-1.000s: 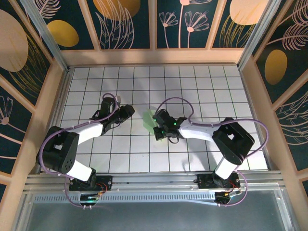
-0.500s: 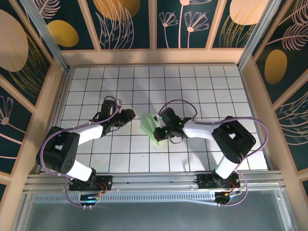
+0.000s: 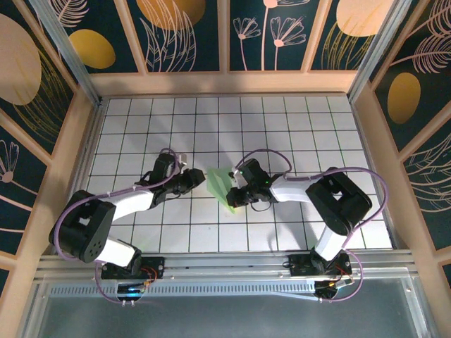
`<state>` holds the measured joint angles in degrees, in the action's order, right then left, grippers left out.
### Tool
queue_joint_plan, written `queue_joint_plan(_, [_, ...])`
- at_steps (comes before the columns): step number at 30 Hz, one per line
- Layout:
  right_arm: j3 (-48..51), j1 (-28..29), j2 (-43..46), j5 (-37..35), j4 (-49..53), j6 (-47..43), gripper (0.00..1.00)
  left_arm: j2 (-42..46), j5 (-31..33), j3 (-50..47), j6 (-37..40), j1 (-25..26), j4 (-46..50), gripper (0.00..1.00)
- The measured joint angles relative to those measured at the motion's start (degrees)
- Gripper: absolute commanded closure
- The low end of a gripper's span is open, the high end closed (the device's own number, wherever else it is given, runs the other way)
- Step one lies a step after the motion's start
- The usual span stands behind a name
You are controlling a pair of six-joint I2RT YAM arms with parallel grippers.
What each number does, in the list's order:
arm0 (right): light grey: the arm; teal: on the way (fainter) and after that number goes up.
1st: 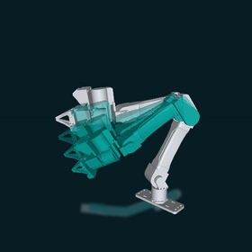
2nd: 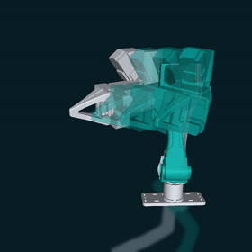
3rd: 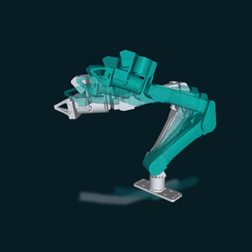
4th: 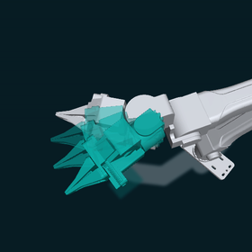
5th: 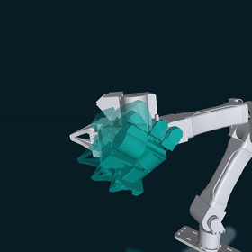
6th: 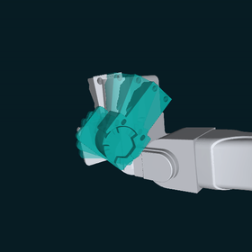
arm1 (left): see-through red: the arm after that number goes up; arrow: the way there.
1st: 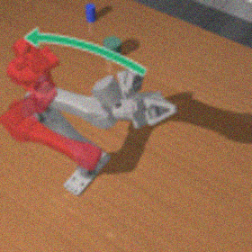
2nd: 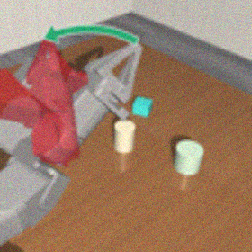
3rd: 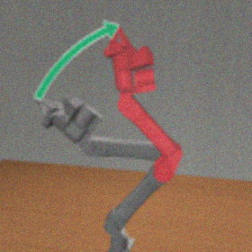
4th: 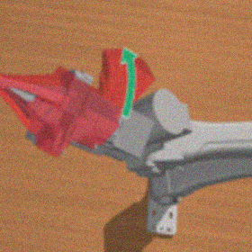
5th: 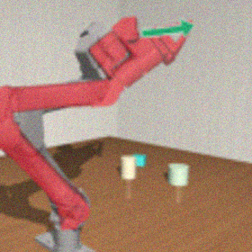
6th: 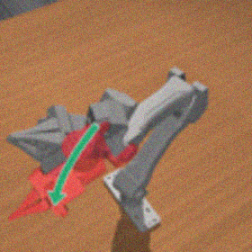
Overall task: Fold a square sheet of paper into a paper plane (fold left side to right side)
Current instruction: Fourth fold the wing at the center of the table.
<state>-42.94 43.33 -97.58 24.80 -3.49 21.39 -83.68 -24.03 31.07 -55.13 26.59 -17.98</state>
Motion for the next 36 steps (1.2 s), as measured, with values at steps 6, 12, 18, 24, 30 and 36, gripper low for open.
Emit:
queue_joint_plan(6, [1.7, -1.2, 0.0, 2.7, -2.6, 0.4, 1.00, -3.5, 0.0, 0.0, -2.3, 2.6, -2.8, 0.63])
queue_joint_plan(12, [2.4, -1.7, 0.0, 4.1, -3.8, 0.6, 1.00, -7.4, 0.0, 1.7, -3.5, 4.5, -3.3, 0.60])
queue_joint_plan(18, [2.5, -1.8, 0.0, 4.7, -3.8, 0.6, 1.00, -10.9, 0.0, 4.8, -3.7, 5.5, -4.8, 0.60])
queue_joint_plan(24, [2.5, -1.8, 0.0, 4.9, -3.8, 0.6, 1.00, -13.6, 0.0, 6.9, -3.7, 6.0, -5.0, 0.60])
queue_joint_plan(30, [2.5, -1.8, 0.0, 4.9, -3.8, 0.6, 1.00, -15.9, 0.5, 8.4, -3.6, 6.3, -4.8, 0.59])
queue_joint_plan(36, [2.5, -1.8, 0.0, 4.9, -3.8, 0.6, 1.00, -16.7, 1.5, 9.3, -2.7, 6.4, -2.8, 0.58])
